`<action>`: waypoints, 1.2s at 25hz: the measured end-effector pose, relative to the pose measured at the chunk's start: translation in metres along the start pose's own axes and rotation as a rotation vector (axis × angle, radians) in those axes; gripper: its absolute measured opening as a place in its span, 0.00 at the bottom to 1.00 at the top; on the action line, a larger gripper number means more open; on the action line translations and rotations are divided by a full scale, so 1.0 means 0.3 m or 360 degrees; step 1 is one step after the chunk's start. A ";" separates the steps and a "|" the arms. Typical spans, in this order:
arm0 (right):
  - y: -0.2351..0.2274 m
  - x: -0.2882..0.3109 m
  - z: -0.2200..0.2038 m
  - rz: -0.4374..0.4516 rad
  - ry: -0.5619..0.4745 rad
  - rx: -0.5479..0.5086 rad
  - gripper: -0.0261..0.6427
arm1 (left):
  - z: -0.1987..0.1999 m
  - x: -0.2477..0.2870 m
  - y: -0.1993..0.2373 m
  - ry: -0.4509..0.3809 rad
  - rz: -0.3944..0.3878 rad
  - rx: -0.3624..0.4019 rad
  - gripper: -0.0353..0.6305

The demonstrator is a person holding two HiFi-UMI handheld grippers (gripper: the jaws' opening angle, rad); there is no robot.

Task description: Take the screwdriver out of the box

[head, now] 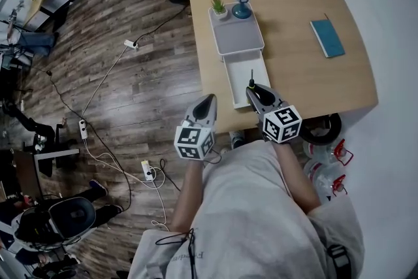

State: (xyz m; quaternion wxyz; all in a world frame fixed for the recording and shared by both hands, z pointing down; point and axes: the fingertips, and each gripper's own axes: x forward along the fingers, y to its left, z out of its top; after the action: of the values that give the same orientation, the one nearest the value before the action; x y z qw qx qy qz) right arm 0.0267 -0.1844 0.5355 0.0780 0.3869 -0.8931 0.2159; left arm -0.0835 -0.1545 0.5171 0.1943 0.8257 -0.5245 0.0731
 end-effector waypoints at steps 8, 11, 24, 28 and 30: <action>0.014 0.006 -0.033 -0.0001 0.0063 -0.0045 0.15 | -0.004 -0.031 0.006 -0.0023 0.0010 -0.0025 0.06; 0.014 -0.001 -0.036 0.0006 0.0067 -0.0028 0.15 | -0.008 -0.038 0.014 -0.0026 0.0018 -0.0068 0.06; -0.040 -0.009 -0.058 0.0016 0.0097 0.0066 0.15 | -0.042 -0.010 0.023 -0.0020 0.0048 -0.0169 0.06; -0.053 -0.009 -0.061 0.0018 0.0094 0.0069 0.15 | -0.046 -0.001 0.016 -0.0031 0.0043 -0.0170 0.06; -0.056 -0.010 -0.065 0.0020 0.0094 0.0075 0.15 | -0.052 0.001 0.015 -0.0028 0.0047 -0.0173 0.06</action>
State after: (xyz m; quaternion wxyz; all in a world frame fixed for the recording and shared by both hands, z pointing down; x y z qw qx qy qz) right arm 0.0404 -0.1840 0.5575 0.0939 0.3764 -0.8875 0.2486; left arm -0.0861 -0.1503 0.5327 0.2332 0.8067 -0.5414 0.0401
